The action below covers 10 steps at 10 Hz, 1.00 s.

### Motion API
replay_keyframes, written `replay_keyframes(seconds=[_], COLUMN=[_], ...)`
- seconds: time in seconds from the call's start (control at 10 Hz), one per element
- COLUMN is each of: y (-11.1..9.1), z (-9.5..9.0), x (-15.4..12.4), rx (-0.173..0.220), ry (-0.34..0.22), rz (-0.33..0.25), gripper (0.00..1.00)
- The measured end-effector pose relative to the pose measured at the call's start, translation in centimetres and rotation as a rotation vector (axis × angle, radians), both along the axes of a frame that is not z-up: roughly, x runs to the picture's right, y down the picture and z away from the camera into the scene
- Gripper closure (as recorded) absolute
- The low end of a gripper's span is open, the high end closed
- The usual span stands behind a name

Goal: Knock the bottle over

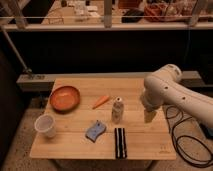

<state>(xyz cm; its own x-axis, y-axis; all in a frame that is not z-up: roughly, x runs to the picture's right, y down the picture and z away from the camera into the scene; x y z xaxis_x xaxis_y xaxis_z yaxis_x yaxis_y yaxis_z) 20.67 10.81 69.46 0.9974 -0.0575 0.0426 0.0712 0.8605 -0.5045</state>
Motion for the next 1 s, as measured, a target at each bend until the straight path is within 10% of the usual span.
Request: replay_keyframes(seconds=[0.5,1.0], y=[-0.7,-0.5], z=[0.4,1.7], x=[-2.6,-3.0], rx=[0.016,0.025], ry=[-0.046,-0.067], rz=[-0.013,0.018], gripper=[0.46,0.88])
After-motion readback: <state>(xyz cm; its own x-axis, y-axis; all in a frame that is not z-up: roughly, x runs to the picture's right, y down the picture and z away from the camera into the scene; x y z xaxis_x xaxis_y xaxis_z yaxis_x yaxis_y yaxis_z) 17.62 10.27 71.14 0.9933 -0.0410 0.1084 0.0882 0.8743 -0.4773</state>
